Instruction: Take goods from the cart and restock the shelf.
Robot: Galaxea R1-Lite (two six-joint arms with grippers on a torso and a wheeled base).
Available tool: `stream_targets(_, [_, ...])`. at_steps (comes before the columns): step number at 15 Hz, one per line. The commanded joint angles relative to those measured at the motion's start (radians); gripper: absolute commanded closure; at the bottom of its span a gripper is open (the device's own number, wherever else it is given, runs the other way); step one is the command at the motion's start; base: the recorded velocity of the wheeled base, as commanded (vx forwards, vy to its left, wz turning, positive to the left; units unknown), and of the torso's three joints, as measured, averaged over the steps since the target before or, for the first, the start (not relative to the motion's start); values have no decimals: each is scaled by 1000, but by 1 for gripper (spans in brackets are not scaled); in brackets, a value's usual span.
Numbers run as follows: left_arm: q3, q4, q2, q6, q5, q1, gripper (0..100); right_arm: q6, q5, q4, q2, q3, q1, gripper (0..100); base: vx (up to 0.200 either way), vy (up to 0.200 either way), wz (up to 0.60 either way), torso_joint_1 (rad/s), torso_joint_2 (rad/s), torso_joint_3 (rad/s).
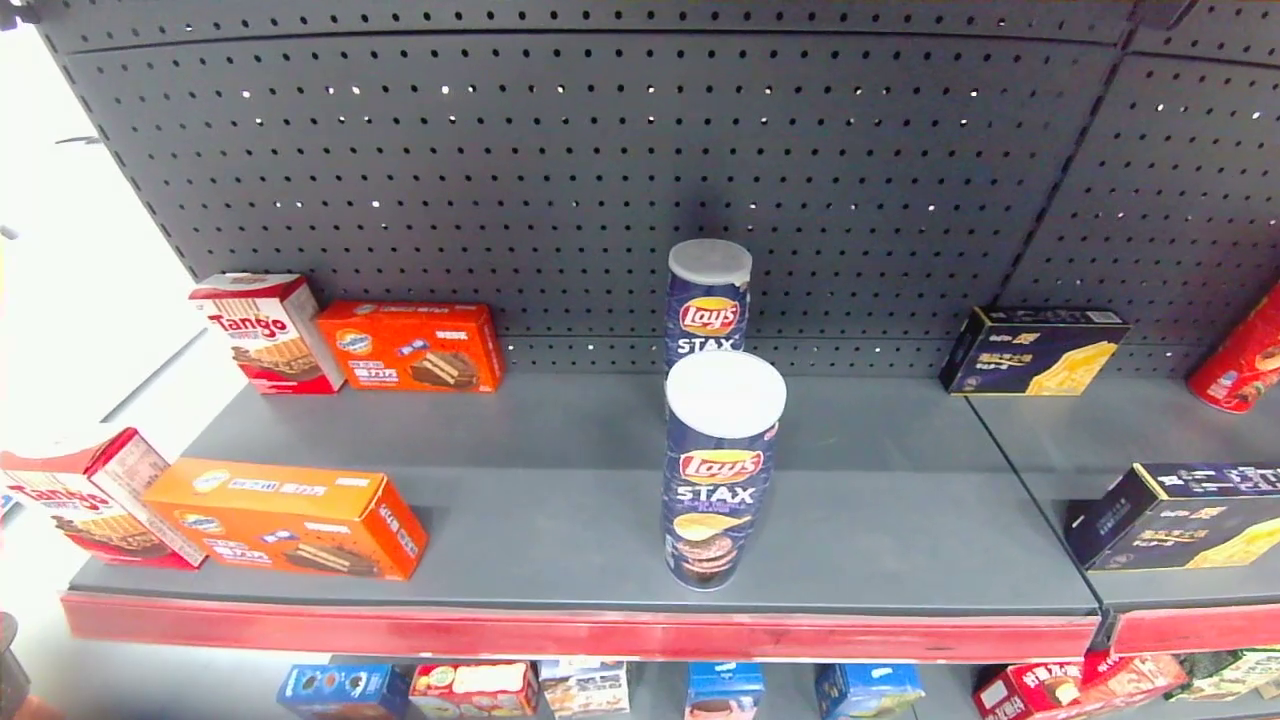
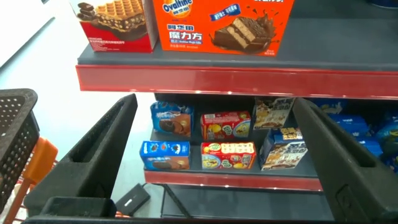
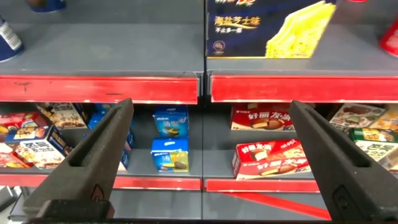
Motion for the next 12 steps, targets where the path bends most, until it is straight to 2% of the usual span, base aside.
stream_targets(1, [-1,0,1,-2,1,1,0,0,0,0,2,0,0,0,0,0,0,0,0,0])
stream_targets(5, [-1,0,1,3,-2,-1,0,0,0,0,2,0,0,0,0,0,0,0,0,0])
stream_targets(7, [1,0,1,-2,1,-1,0,0,0,0,2,0,0,0,-200,0,0,0,7,2])
stream_targets(12, [1,0,1,0,1,1,0,0,0,0,2,0,0,0,0,0,0,0,0,0])
